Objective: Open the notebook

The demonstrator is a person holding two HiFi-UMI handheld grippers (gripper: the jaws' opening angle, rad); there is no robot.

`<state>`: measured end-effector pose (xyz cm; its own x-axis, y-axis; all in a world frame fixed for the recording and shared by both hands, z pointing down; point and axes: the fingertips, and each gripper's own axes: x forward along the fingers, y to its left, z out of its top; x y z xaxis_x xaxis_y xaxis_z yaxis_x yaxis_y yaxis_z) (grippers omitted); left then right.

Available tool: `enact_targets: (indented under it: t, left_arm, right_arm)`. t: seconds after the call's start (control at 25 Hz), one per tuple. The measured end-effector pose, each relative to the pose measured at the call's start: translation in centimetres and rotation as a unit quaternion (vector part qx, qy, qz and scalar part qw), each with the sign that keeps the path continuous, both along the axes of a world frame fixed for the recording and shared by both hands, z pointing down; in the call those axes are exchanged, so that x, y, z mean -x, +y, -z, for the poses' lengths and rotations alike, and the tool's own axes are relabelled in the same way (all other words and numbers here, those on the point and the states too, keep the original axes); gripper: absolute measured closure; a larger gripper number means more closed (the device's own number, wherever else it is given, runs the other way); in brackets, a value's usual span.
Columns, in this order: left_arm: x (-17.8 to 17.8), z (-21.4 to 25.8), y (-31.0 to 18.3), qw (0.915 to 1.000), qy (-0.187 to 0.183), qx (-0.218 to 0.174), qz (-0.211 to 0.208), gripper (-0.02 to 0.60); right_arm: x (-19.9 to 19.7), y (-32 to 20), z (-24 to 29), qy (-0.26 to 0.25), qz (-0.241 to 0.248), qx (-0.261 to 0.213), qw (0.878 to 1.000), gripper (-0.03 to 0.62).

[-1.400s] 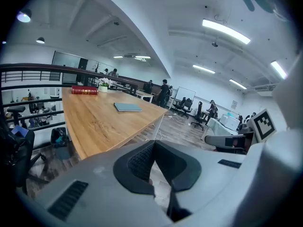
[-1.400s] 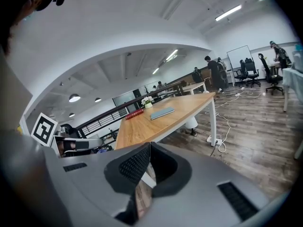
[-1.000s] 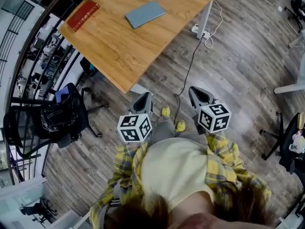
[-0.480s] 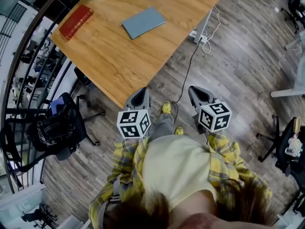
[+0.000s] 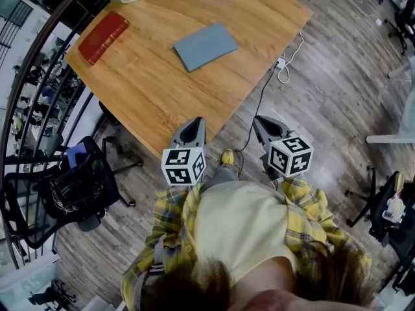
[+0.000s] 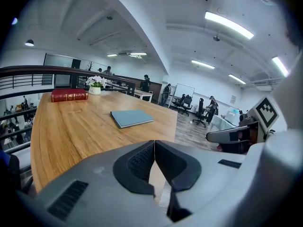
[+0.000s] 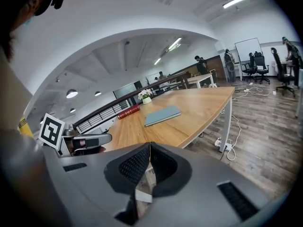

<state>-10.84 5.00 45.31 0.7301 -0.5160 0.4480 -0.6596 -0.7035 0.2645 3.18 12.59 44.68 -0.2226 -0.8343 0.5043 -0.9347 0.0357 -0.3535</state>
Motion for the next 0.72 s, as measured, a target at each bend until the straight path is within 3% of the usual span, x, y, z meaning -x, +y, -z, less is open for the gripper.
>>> enact_targets:
  t: [0.2, 0.44, 0.72]
  left_arm:
    - [-0.5, -0.6, -3.2, 0.9997, 0.009, 0.015, -0.015, 0.572]
    - [-1.9, -1.2, -5.0, 0.9986, -0.005, 0.016, -0.05, 0.572]
    - [-3.2, -1.8, -6.5, 0.998, -0.015, 0.016, -0.059, 0.572]
  right_arm:
    - [0.0, -3.3, 0.1, 0.006, 0.0, 0.004, 1.0, 0.528]
    - [-0.4, -5.5, 0.0, 0.014, 0.002, 0.016, 1.0, 0.528]
    - [-2.0, -8.8, -0.2, 0.023, 0.012, 0.015, 1.0, 0.528]
